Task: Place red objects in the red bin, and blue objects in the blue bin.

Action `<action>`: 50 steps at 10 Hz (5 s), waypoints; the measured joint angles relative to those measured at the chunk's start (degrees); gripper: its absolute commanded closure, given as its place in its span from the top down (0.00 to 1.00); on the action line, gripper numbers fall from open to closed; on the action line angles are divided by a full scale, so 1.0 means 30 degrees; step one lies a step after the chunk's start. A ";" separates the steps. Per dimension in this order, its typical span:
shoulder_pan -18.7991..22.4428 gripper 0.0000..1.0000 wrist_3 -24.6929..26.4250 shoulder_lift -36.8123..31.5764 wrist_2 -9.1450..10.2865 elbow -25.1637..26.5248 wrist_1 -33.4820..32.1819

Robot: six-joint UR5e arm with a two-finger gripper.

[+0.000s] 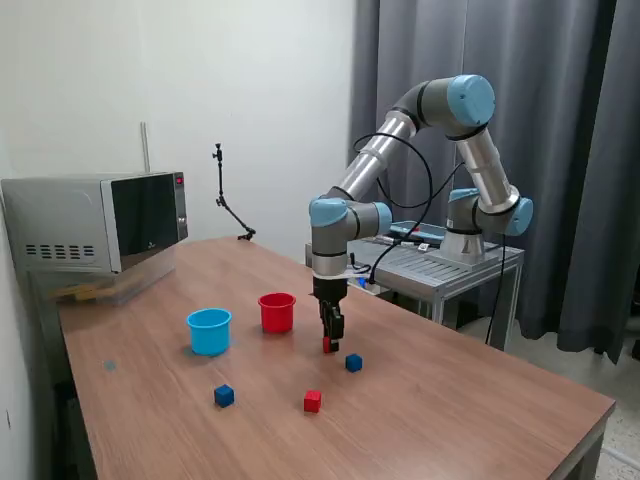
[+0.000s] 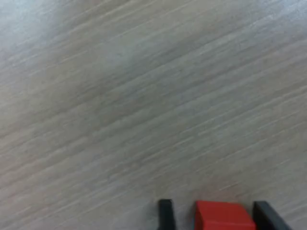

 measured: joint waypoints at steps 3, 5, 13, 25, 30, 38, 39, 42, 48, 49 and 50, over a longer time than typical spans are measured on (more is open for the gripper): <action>0.0000 0.00 -0.0006 -0.0010 -0.0035 0.0004 0.0001; -0.0009 0.00 -0.0013 -0.0169 -0.0066 -0.0009 -0.0007; -0.2067 0.00 -0.0224 -0.2115 -0.0959 -0.1564 0.0425; -0.3679 0.00 -0.0028 -0.2298 -0.1606 -0.0797 0.1456; -0.3691 1.00 -0.0028 -0.2314 -0.1569 -0.0760 0.1456; -0.3638 1.00 -0.0028 -0.2378 -0.1547 -0.0618 0.1484; -0.3591 1.00 -0.0057 -0.2400 -0.1539 -0.0663 0.1478; -0.1553 1.00 0.0156 -0.2760 -0.1456 -0.1291 0.1509; 0.3414 1.00 0.3500 -0.0843 -0.1407 -0.6849 0.3346; 0.3717 1.00 0.4941 -0.0207 -0.1446 -0.7660 0.3542; 0.3986 1.00 0.6467 0.0417 -0.1480 -0.8398 0.3646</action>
